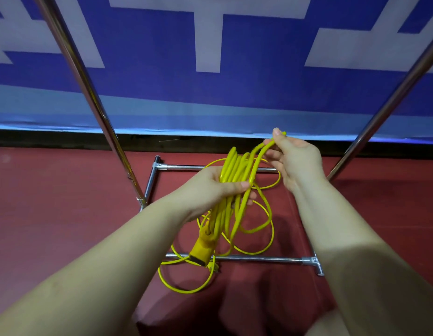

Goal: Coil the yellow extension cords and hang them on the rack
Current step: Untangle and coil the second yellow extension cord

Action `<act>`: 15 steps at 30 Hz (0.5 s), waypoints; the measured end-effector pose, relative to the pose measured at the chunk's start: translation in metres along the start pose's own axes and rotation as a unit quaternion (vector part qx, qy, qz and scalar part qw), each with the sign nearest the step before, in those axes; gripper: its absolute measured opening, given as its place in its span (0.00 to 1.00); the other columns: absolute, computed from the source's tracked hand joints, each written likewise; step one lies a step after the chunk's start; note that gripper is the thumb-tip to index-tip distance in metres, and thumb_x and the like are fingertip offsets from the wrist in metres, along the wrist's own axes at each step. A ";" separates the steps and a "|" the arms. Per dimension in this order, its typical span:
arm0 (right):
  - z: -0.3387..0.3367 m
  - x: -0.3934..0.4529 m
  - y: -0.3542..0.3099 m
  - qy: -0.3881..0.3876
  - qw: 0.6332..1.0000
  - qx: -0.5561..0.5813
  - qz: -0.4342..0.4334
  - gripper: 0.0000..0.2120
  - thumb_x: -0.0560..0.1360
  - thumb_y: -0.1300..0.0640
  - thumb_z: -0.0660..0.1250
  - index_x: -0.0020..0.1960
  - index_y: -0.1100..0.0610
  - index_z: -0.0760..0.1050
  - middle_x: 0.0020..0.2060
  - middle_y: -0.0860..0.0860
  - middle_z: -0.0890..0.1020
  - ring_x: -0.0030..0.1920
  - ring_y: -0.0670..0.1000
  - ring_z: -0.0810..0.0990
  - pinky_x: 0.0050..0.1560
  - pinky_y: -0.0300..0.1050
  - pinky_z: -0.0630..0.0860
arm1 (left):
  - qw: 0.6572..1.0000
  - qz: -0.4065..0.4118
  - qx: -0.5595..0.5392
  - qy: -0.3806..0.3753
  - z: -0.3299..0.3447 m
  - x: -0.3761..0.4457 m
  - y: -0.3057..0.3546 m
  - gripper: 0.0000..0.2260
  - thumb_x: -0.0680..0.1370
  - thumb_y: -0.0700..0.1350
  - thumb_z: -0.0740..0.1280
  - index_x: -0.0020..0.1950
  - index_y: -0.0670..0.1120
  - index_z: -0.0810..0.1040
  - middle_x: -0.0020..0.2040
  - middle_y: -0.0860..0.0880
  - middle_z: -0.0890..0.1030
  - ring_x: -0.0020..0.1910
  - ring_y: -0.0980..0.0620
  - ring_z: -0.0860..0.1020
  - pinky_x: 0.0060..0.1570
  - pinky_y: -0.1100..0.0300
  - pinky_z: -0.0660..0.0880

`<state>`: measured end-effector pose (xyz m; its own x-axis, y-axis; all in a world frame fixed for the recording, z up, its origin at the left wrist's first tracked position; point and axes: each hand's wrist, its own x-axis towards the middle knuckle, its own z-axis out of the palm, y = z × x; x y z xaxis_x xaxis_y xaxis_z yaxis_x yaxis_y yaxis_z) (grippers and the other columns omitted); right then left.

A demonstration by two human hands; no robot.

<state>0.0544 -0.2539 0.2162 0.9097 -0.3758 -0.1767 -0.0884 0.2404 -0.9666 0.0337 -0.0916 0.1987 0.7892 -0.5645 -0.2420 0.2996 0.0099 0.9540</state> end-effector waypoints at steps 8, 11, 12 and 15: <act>0.004 -0.009 -0.007 -0.012 0.997 -0.067 -0.025 0.12 0.75 0.49 0.67 0.38 0.56 0.72 0.28 0.50 0.77 0.24 0.44 0.77 0.29 0.38 0.76 | 0.999 -0.022 -0.027 0.035 0.003 0.003 -0.003 0.03 0.77 0.34 0.64 0.46 0.40 0.75 0.36 0.44 0.83 0.33 0.51 0.83 0.36 0.57 0.81; 0.006 -0.019 0.001 -0.138 0.959 -0.247 0.029 0.14 0.73 0.45 0.68 0.38 0.56 0.73 0.30 0.50 0.78 0.26 0.44 0.76 0.30 0.37 0.75 | 0.992 0.001 -0.049 0.121 -0.005 0.009 -0.002 0.02 0.77 0.35 0.65 0.46 0.40 0.77 0.37 0.42 0.82 0.33 0.49 0.81 0.38 0.54 0.80; 0.006 -0.023 0.006 -0.197 0.927 -0.317 0.043 0.14 0.72 0.46 0.69 0.37 0.55 0.73 0.29 0.48 0.78 0.26 0.43 0.76 0.30 0.36 0.74 | 0.987 0.008 -0.048 0.151 -0.007 0.010 0.000 0.02 0.77 0.36 0.66 0.45 0.40 0.77 0.38 0.40 0.82 0.33 0.47 0.81 0.38 0.53 0.80; 0.007 -0.028 0.023 -0.289 0.855 -0.430 -0.004 0.13 0.69 0.54 0.75 0.34 0.54 0.71 0.28 0.48 0.75 0.28 0.45 0.72 0.32 0.38 0.69 | 0.971 0.013 -0.124 0.205 -0.011 0.012 0.004 0.03 0.78 0.36 0.65 0.44 0.39 0.76 0.34 0.43 0.82 0.31 0.49 0.81 0.35 0.54 0.81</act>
<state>0.0296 -0.2315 0.2004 0.9384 0.1914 -0.2878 -0.1200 -0.6003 -0.7907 0.0504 -0.0890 0.1980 0.9304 -0.1851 -0.3164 0.3557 0.2480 0.9011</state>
